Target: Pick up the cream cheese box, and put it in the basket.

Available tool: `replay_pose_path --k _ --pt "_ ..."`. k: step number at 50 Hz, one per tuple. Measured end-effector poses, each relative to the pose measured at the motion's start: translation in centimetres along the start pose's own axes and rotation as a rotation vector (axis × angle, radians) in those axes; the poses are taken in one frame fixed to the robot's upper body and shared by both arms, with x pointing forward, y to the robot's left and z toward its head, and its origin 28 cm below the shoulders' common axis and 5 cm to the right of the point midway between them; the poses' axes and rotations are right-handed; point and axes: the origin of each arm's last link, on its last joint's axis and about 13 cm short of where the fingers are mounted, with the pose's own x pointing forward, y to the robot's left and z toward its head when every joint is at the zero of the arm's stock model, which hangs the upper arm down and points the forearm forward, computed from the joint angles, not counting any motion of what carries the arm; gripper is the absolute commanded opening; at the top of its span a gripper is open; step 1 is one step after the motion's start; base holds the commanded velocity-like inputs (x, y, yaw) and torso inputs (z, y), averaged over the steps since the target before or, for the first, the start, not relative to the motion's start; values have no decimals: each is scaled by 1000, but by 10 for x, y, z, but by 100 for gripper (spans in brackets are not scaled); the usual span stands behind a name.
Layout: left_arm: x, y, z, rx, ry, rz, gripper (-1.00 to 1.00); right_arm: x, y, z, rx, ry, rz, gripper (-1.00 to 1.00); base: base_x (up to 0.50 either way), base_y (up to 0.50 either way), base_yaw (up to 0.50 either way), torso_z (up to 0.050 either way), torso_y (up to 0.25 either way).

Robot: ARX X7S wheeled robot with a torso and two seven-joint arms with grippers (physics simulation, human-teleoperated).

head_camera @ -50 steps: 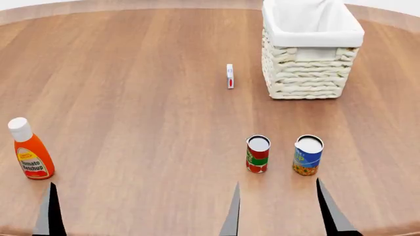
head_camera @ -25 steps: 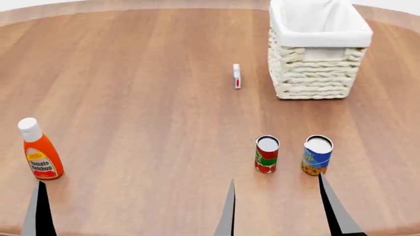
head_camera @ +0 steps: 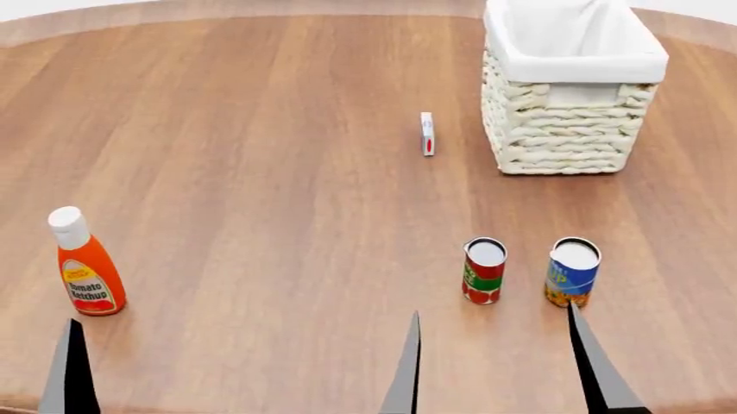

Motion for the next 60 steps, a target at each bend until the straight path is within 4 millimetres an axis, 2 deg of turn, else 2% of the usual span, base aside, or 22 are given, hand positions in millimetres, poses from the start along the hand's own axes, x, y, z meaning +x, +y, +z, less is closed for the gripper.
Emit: replay_pose_path --k 60 --pt "-1 -1 -1 4 2 -4 100 0 -1 0 10 -1 12 100 249 1 0 0 0"
